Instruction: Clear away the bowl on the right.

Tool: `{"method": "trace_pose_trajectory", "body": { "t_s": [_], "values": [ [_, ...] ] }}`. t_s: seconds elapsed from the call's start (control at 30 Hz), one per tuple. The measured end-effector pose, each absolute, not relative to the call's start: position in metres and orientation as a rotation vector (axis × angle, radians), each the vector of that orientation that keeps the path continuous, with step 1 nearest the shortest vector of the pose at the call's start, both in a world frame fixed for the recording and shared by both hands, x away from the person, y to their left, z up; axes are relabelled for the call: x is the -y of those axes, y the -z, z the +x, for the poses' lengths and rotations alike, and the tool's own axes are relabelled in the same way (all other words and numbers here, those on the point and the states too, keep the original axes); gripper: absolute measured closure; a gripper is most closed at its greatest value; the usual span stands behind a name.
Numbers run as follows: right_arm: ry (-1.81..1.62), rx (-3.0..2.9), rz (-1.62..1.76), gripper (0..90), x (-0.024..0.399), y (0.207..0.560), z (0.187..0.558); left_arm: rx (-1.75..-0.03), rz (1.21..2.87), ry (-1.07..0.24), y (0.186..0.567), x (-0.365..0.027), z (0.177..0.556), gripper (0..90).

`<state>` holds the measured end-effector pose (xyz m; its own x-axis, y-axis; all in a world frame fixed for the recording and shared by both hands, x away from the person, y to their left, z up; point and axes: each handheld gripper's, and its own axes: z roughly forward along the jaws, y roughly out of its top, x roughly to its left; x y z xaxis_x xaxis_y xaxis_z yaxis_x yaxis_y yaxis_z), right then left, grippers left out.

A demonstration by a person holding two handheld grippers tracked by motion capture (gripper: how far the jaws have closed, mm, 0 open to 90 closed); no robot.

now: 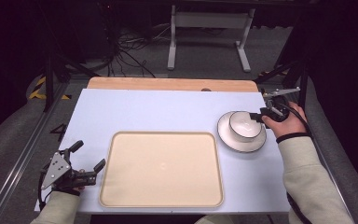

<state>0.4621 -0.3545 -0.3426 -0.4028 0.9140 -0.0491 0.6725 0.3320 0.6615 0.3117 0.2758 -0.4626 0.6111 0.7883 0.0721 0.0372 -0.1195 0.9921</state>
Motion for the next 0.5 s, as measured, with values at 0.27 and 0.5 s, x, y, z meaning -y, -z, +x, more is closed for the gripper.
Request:
{"method": "trace_pose_trajectory", "body": {
  "t_s": [0.27, 0.5],
  "values": [
    [-0.666, -2.225, 1.493, 53.2, 0.356, 0.349, 0.477, -0.707, 1.576, -0.741, 0.463, -0.276, 0.312, 0.1],
    [-0.604, -2.25, 1.566, 57.5, 0.359, 0.357, 0.484, -0.705, 1.576, -0.74, 0.463, -0.276, 0.312, 0.1]
  ]
}}
